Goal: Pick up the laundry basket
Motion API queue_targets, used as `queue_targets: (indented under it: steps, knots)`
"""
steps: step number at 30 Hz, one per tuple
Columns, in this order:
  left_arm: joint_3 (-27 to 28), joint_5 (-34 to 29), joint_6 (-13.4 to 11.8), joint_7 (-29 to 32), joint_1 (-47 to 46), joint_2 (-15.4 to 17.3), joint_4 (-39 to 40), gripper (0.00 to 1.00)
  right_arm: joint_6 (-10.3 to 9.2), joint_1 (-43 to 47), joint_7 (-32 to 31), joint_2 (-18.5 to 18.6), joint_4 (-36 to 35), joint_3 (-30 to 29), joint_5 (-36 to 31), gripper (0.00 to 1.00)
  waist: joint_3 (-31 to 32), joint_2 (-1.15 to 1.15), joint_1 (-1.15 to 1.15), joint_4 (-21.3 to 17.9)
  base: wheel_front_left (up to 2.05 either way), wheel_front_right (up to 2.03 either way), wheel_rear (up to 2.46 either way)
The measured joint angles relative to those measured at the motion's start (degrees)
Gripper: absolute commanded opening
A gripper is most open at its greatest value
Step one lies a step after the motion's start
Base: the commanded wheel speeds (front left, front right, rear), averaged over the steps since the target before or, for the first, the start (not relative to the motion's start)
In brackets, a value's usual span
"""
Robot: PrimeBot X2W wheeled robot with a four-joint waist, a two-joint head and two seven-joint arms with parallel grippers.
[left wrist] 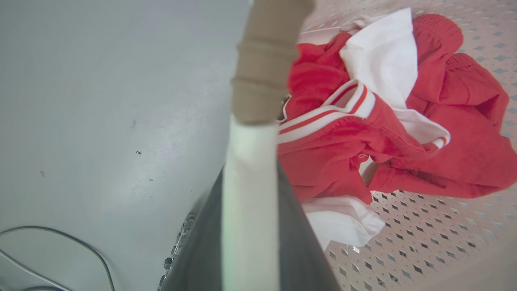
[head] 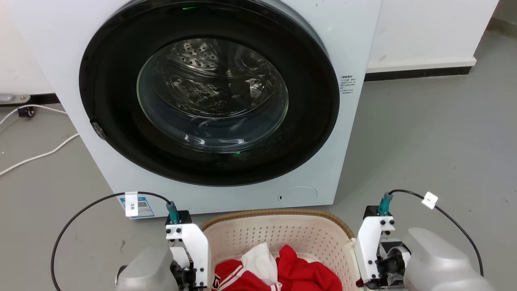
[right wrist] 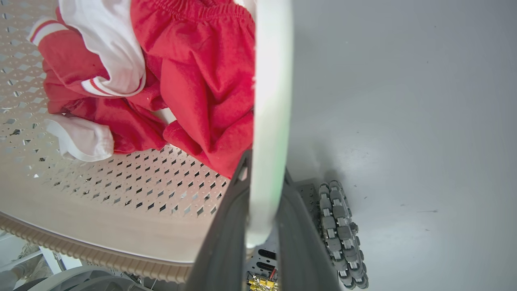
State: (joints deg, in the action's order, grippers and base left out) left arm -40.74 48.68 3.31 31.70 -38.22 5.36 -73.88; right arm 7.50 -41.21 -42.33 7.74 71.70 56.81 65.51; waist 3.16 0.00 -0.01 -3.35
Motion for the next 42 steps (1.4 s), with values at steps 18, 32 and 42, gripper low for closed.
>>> queue_targets:
  steps: [18,32,42]
  knots:
    - [-1.0,0.5,0.1,2.5,0.5,-0.4,0.0,0.0,0.0,0.8,1.0,-0.4,1.2,0.1,0.4,0.0,0.7,0.0,0.01,0.7,0.0,0.0,0.0]
    - [-1.5,0.8,0.1,2.4,0.5,-0.4,-0.1,0.0,0.0,1.0,1.0,-0.6,1.7,0.2,0.6,0.0,0.6,0.0,0.0,0.6,0.0,0.0,0.0]
    - [-1.8,1.0,0.0,2.2,0.5,-0.5,-0.1,0.0,0.0,1.0,1.5,-0.6,1.8,0.3,0.6,0.0,0.4,0.0,0.01,0.7,0.0,0.0,0.0]
